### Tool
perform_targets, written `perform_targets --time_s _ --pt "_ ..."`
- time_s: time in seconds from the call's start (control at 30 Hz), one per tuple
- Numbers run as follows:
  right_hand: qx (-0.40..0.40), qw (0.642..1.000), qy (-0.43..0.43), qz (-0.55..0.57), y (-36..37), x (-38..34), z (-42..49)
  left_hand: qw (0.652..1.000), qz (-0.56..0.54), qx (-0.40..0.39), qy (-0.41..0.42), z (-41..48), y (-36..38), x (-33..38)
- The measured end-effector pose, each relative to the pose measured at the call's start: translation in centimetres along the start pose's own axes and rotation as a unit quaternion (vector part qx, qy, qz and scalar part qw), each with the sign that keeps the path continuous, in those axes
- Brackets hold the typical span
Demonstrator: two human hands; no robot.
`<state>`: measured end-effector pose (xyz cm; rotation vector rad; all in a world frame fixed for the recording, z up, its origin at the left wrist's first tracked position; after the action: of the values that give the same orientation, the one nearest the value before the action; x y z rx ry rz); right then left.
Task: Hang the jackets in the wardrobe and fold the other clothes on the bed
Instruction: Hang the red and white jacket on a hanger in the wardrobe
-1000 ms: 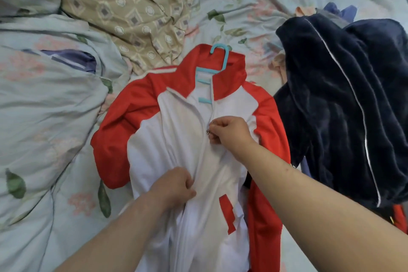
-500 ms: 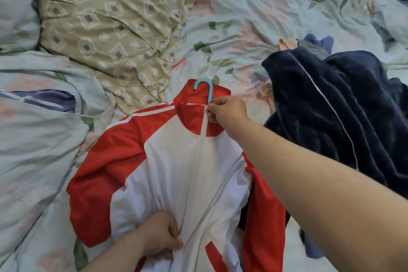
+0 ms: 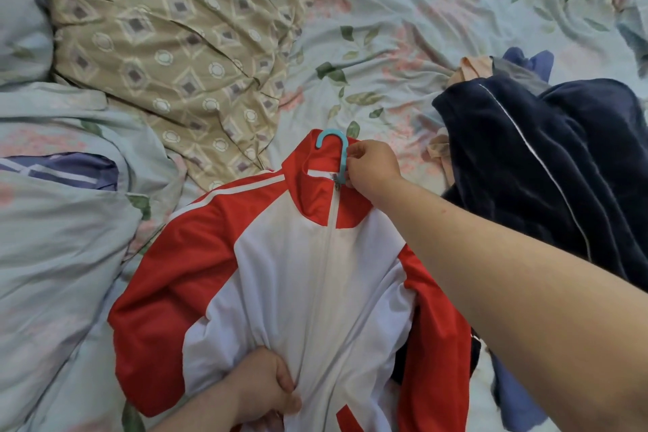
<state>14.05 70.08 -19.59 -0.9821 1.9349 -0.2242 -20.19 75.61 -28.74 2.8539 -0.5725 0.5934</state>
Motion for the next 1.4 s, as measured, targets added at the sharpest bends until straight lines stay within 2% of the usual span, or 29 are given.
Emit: perform_targets --time_s 0.23,0.37,0.43,0.57,0.67,0.73,0.8,0.97,1.07,1.13,1.23,1.4 --pt "-0.033 0.995 0.087 -0.040 1.2 0.2 0.5 1.000 -0.016 -0.012 -0.009 -0.1 -0.1 0.0" --pt "-0.076 0.992 0.101 0.003 1.8 0.5 -0.1 1.000 -0.017 -0.012 -0.019 -0.2 -0.1 0.0" --pt "-0.074 0.993 0.087 0.009 1.3 0.3 -0.4 1.000 -0.012 -0.011 -0.019 -0.1 -0.1 0.0" --pt "-0.048 0.992 -0.003 -0.121 0.0 -1.6 -1.7 1.000 -0.001 -0.004 -0.017 0.3 -0.2 -0.4" --pt "0.020 0.976 -0.054 -0.209 -1.4 -2.5 -4.1 1.000 0.003 0.003 -0.014 0.3 -0.1 -0.5" --pt "0.039 0.981 -0.074 -0.177 -1.9 -2.2 -5.7 1.000 -0.015 -0.007 -0.023 0.0 0.3 -0.7" --pt "0.023 0.990 -0.088 -0.108 -2.1 -1.4 -7.1 1.000 -0.017 0.005 -0.018 -0.3 0.6 -0.8" --pt "-0.024 0.990 -0.126 -0.064 -1.9 -1.0 -11.5 0.996 -0.002 0.084 0.027 -2.4 1.7 -0.2" --pt "-0.049 0.985 -0.133 -0.094 -1.5 -0.5 -15.1 0.993 0.018 0.106 0.055 -5.9 2.3 1.6" --pt "-0.037 0.983 -0.141 -0.110 -2.0 -0.6 -17.6 0.981 0.048 0.152 0.111 -9.4 0.9 4.0" --pt "-0.010 0.983 -0.158 -0.094 -3.8 -1.9 -21.6 0.940 0.066 0.277 0.186 -16.6 -2.8 7.4" --pt "-0.003 0.979 -0.186 -0.087 -7.5 -5.5 -28.6 0.844 -0.012 0.467 0.262 -30.0 -7.1 10.0"
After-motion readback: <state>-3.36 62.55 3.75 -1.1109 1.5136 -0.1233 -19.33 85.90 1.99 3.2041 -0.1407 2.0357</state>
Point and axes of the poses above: each hand's wrist, its own z-axis towards the middle knuckle, its own y-axis out of the palm, x = y × z, the point moved 8 cm from there along z, towards the middle knuckle, and after that the axes turned 9 degrees about -x, right-handed, at the moved point
